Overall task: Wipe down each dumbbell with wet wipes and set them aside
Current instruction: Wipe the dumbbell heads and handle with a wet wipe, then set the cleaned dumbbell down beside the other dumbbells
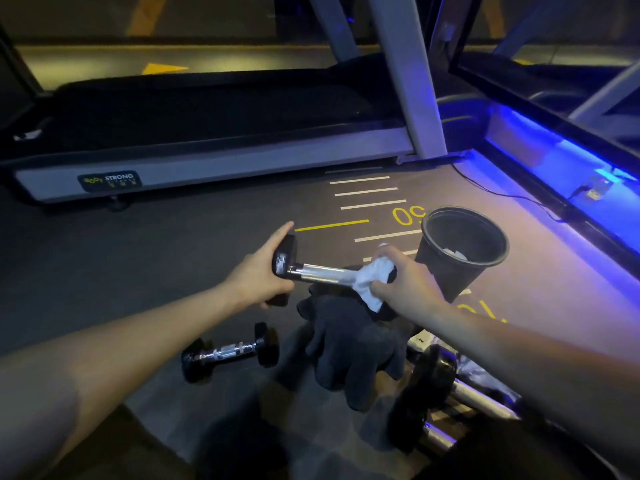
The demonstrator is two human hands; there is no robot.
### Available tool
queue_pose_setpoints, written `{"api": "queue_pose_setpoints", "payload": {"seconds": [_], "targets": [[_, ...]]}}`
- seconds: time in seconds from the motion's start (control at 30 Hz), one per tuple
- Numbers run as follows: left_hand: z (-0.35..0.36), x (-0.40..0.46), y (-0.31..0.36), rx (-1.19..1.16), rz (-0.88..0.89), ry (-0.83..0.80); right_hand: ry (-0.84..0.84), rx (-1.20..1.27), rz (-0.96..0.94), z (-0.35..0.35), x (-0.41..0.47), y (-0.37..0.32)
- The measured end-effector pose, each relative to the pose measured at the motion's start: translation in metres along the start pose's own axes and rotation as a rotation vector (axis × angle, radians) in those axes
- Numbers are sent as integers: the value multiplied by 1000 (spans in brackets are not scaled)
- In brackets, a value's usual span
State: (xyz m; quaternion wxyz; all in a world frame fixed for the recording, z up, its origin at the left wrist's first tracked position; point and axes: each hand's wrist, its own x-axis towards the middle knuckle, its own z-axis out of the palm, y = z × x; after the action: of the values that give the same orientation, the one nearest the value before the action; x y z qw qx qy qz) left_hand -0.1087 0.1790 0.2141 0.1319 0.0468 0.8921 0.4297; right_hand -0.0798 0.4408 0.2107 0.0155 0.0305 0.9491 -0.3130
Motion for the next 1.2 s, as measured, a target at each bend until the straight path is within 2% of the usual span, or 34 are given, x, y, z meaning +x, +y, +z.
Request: {"api": "queue_pose_setpoints", "payload": {"seconds": [0.13,0.27,0.43,0.67,0.9,1.2], "targets": [[3,2,-13,-74,-47,16,7,-141,-26,8,4,-12],[0,3,-19,-93,-36,40,50,-178,-36,13,5,-19],[-13,5,-25,-56,-8,52,97,-141,-35,17,6,-29],[-65,11,-55,-66,-7,157,74,-47,-122,46,39,-74],[-112,14,-134,-48,-71,242,3,-26,-203,119,80,-120],[-111,21,-245,-92,-242,237,-194,40,-198,234,114,-128]]}}
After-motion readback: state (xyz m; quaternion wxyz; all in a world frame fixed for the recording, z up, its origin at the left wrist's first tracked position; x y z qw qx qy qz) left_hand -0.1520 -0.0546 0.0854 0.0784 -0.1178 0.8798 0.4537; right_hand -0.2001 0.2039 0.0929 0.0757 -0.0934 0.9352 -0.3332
